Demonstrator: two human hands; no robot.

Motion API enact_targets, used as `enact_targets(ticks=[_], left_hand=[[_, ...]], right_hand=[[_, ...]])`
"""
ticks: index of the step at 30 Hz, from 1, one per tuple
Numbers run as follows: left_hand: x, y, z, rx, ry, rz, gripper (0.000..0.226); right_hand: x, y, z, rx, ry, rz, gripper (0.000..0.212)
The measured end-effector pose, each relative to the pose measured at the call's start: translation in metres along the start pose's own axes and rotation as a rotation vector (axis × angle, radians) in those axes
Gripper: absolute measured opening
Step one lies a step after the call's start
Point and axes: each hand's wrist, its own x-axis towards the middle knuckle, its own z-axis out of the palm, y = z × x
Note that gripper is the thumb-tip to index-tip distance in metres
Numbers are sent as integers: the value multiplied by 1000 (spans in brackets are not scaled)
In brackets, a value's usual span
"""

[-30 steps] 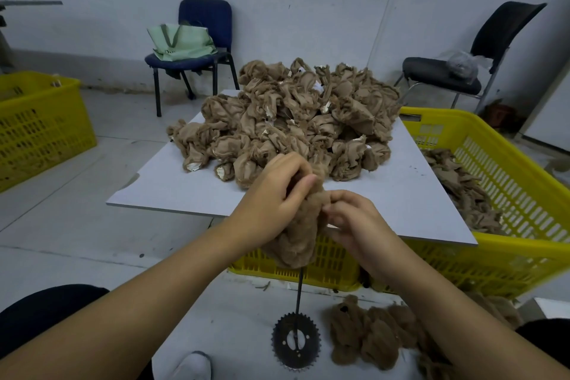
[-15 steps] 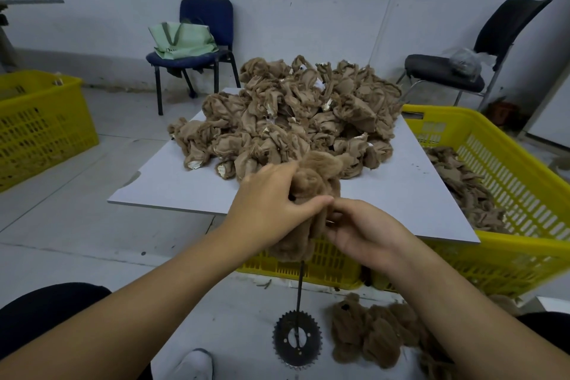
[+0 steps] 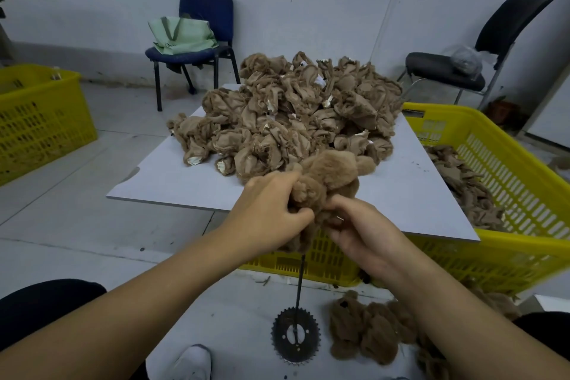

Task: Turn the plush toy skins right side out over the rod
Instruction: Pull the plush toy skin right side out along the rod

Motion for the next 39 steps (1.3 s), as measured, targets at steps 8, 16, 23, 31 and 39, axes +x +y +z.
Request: enact_targets(ticks=[8, 16, 23, 31, 39], left_hand=[[5, -10, 23, -263, -166, -271, 21], [-2, -9, 38, -196, 138, -52, 32], [10, -3, 34, -171, 258, 244, 15], [-3, -11, 53, -141, 138, -251, 64], [6, -6, 50, -81, 272, 144, 37]], right_hand=[[-5, 9, 3, -53, 190, 184, 16], [-11, -1, -2, -1217, 413, -723, 55], [-6, -19, -4, -1168, -146, -580, 25], [4, 0, -5, -1260, -134, -478, 19], [-1, 8, -6, -1175, -146, -677, 23]])
